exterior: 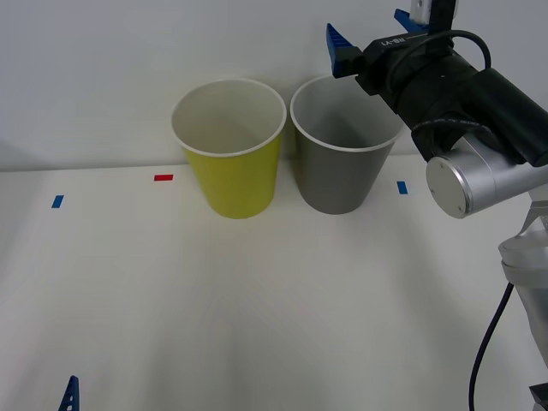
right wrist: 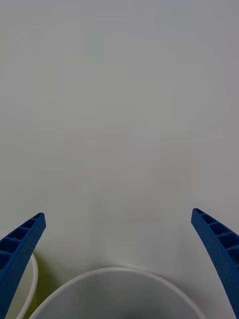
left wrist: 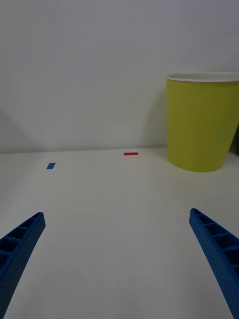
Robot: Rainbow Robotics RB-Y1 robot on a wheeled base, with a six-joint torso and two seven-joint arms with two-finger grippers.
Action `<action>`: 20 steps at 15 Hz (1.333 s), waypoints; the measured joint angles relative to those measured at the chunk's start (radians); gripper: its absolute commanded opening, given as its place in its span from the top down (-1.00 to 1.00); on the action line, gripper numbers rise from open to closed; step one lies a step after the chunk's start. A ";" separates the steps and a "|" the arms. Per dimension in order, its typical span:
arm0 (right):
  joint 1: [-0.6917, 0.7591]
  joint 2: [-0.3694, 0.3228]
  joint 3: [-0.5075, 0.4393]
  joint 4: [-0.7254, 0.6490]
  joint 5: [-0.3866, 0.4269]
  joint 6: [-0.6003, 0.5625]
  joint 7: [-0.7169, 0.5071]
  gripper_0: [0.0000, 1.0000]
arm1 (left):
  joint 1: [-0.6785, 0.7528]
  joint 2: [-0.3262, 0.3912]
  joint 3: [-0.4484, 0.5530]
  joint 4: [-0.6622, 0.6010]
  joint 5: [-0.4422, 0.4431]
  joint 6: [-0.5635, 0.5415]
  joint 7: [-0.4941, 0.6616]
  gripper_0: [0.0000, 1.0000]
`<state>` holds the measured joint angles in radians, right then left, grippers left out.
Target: Put cans in the gray bin and PET bottles in the light green bin.
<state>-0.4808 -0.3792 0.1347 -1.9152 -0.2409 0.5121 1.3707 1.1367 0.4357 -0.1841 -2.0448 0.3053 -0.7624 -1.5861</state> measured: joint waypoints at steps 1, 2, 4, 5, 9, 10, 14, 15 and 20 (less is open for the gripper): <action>0.016 -0.001 -0.006 -0.018 0.015 0.002 -0.004 -1.00 | 0.000 0.000 0.000 0.000 0.000 0.000 0.000 -1.00; 0.037 -0.002 -0.012 -0.048 0.028 0.011 -0.009 -1.00 | 0.000 0.000 0.000 0.000 0.000 0.000 0.000 -1.00; 0.077 -0.007 -0.025 -0.158 0.042 0.108 -0.018 -1.00 | 0.000 0.000 0.000 0.000 0.000 0.000 0.000 -1.00; 0.103 -0.008 -0.035 -0.225 0.045 0.157 -0.025 -1.00 | 0.000 0.000 0.000 0.000 0.000 0.000 0.000 -1.00; 0.252 -0.025 -0.087 -0.406 0.015 0.205 -0.056 -1.00 | 0.000 0.000 0.000 0.000 0.000 0.000 0.000 -1.00; 0.293 -0.027 -0.098 -0.441 0.011 0.205 -0.060 -1.00 | 0.000 0.000 0.000 0.000 0.000 0.000 0.000 -1.00; 0.484 -0.048 -0.110 -0.561 0.039 0.178 -0.077 -1.00 | 0.000 0.000 0.000 0.000 0.000 0.000 0.000 -1.00; 0.530 -0.052 -0.109 -0.577 0.043 0.158 -0.078 -1.00 | 0.000 0.000 0.000 0.000 0.000 0.000 0.000 -1.00; 0.694 -0.028 -0.063 -0.653 0.157 0.099 -0.079 -1.00 | 0.000 0.000 0.000 0.000 0.000 0.000 0.000 -1.00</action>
<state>0.2133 -0.4074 0.0713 -2.5681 -0.0837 0.6111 1.2919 1.1367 0.4356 -0.1841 -2.0448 0.3053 -0.7624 -1.5861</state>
